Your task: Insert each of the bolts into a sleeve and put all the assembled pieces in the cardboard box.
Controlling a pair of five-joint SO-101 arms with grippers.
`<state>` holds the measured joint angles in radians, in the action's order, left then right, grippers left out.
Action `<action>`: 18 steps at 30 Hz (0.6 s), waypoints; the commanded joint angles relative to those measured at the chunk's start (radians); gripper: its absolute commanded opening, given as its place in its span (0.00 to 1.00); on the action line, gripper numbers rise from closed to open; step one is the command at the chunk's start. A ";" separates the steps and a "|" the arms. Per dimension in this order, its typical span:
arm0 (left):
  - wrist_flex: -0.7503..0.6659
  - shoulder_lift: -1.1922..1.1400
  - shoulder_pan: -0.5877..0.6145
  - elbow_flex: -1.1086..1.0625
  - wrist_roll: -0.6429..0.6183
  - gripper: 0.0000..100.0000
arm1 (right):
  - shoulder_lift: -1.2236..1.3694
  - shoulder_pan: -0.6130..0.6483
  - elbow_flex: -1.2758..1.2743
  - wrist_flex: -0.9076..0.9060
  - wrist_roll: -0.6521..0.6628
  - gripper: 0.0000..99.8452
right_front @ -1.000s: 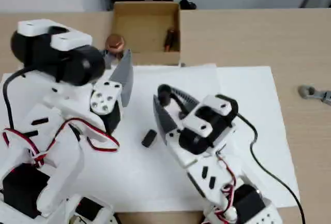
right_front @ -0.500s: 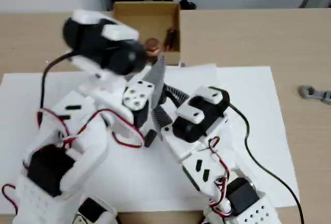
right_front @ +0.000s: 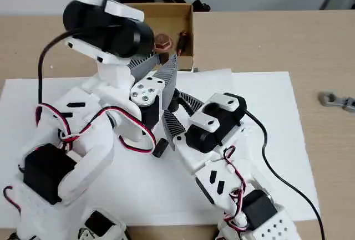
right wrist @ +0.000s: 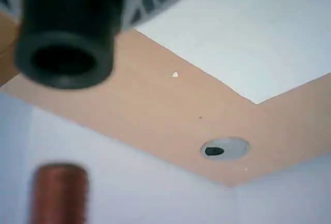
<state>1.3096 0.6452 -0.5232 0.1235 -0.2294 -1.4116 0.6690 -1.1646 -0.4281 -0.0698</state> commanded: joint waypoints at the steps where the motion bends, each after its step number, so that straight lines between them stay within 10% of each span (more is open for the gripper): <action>1: 0.002 -0.003 -0.009 0.048 -0.015 0.01 | 0.004 -0.005 0.008 0.016 -0.009 0.00; 18: 0.014 -0.002 -0.009 -0.019 -0.077 0.01 | 0.004 -0.005 0.008 0.016 -0.009 0.00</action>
<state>1.3648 0.6421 -0.5232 0.1036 -0.2969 -1.4116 0.6690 -1.1646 -0.4281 -0.0698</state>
